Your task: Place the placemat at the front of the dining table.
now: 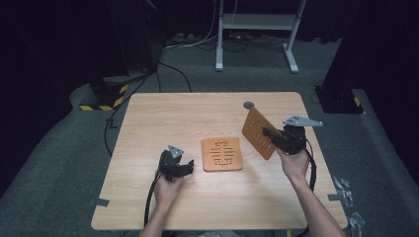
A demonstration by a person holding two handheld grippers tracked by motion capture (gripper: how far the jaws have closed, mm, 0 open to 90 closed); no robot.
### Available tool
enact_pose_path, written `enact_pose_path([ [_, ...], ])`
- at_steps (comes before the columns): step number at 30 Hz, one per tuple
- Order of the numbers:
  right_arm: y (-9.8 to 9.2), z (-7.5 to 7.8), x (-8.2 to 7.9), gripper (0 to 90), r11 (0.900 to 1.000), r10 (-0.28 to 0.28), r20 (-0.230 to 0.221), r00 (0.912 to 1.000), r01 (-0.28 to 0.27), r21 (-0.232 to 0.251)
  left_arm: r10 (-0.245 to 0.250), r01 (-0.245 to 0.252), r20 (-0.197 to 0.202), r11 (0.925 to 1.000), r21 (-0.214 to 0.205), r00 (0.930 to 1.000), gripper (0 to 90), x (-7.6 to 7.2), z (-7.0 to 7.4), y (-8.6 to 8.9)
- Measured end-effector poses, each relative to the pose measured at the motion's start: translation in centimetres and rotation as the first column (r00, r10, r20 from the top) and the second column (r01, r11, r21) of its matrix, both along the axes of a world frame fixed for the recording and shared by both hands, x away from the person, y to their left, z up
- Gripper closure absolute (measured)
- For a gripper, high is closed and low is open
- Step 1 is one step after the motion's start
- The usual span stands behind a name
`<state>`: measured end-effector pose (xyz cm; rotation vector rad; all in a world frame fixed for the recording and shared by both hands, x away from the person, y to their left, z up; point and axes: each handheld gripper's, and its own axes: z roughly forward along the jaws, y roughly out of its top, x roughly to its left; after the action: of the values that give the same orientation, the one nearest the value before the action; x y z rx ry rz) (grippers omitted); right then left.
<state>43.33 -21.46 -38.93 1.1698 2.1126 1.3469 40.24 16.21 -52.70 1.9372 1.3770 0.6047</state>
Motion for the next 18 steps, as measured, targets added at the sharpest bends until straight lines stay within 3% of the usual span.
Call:
enact_pose_path([
  [18, -2.9, 0.6, -0.5, 86.4, 0.9978, -0.066, 0.014, 0.9977, 0.066, -0.006, 0.0, 0.0, 0.0, 1.0, 0.0, 1.0, 27.6, 0.0, 0.0, 0.0],
])
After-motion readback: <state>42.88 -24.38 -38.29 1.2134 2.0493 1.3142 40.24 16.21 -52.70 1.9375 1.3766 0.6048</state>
